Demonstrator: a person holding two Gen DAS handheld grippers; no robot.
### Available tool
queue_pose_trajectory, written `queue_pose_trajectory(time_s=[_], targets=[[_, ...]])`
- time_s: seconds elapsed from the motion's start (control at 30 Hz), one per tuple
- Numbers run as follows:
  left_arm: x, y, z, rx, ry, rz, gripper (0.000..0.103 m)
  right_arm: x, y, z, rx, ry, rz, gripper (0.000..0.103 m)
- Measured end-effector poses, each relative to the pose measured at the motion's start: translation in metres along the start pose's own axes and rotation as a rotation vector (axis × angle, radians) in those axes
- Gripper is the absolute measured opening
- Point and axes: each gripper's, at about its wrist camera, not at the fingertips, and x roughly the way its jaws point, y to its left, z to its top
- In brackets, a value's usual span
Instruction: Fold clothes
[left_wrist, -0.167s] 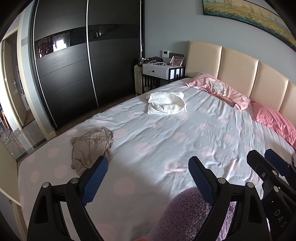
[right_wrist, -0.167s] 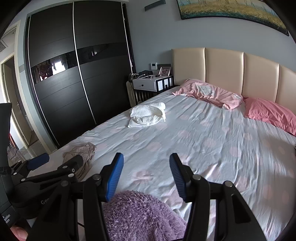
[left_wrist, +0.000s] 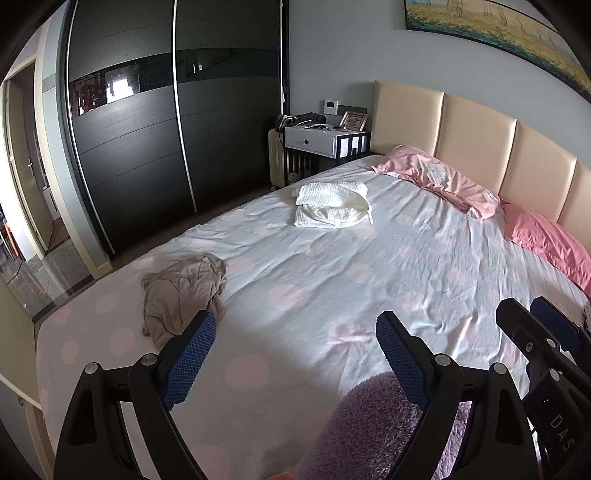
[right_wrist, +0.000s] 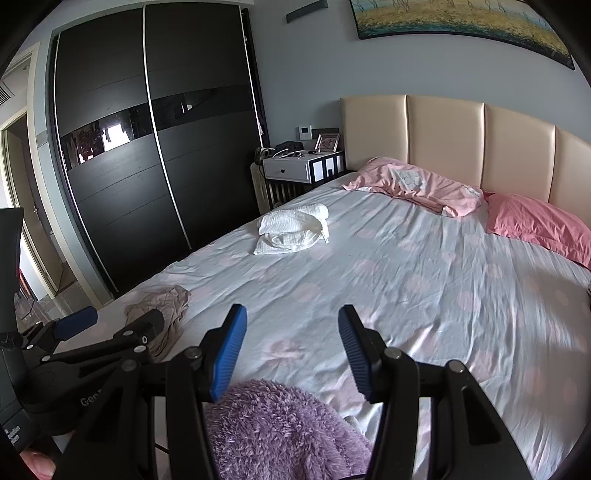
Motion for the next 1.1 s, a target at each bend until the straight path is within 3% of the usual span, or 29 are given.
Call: queue_pose_trajectory(time_s=[1.1], targets=[[-0.001,-0.008,-0.005,0.007,0.017,-0.022,0.09,0.002,0.0,-0.01,-0.003,0.006,-0.004,0.05]])
